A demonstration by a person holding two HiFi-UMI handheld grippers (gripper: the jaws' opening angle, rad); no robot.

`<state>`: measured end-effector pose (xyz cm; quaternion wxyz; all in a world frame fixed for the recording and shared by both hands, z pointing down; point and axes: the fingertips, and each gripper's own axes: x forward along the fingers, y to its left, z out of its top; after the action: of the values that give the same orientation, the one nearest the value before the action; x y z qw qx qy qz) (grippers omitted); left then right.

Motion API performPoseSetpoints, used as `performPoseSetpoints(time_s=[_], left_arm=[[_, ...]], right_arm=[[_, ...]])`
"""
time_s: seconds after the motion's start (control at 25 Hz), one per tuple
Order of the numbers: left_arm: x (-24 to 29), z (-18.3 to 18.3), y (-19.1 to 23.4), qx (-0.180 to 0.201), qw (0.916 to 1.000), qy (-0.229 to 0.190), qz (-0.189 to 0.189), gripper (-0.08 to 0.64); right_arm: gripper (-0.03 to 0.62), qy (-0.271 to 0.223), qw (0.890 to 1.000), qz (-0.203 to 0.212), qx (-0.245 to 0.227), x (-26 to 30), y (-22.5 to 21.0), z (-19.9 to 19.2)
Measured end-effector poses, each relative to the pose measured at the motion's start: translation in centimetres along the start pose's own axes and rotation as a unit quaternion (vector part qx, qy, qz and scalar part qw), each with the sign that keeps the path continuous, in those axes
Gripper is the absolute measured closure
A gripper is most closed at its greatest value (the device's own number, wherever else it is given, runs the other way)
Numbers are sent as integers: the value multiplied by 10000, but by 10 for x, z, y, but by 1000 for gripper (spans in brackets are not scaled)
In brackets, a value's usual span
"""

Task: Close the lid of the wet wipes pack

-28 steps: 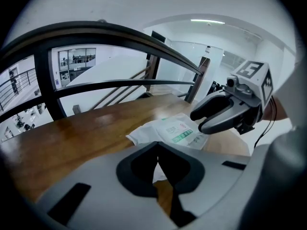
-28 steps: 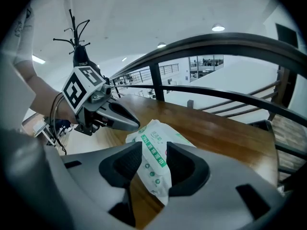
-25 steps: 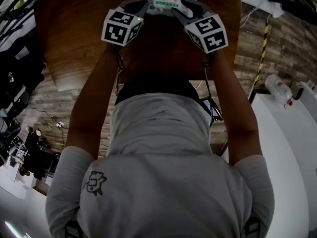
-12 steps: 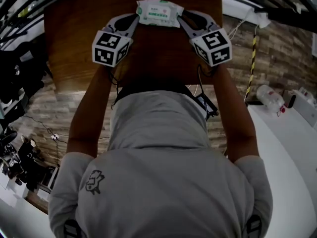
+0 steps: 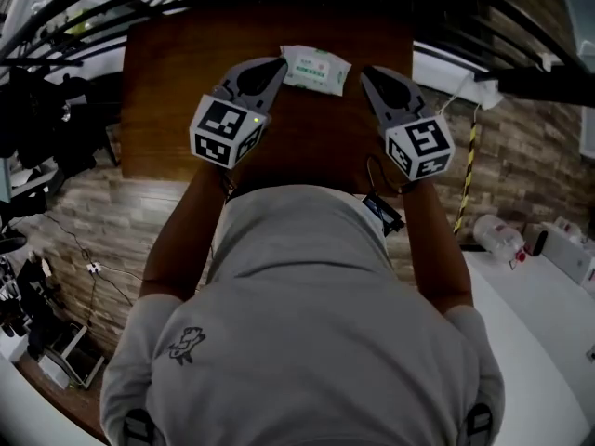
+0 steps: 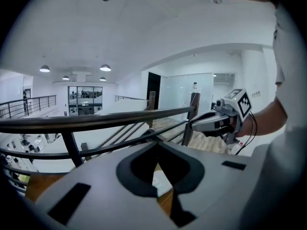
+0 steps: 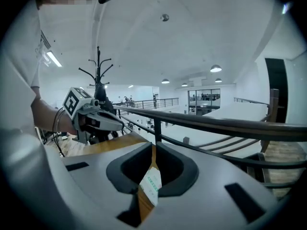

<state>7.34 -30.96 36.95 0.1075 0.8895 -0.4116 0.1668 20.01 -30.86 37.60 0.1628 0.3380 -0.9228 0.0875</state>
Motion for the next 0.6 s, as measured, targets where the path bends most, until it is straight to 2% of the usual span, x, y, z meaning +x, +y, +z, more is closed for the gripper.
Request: performPoseSetpoints(time_s=[0.28, 0.6], left_arm=[[-43, 44, -31, 96, 9996, -261, -95, 546], [-83, 68, -50, 146, 9977, -644, -155, 546]], right_arm=[[543, -544, 9981, 286, 10, -38, 13, 54], [545, -752, 9966, 317, -55, -54, 29, 64]])
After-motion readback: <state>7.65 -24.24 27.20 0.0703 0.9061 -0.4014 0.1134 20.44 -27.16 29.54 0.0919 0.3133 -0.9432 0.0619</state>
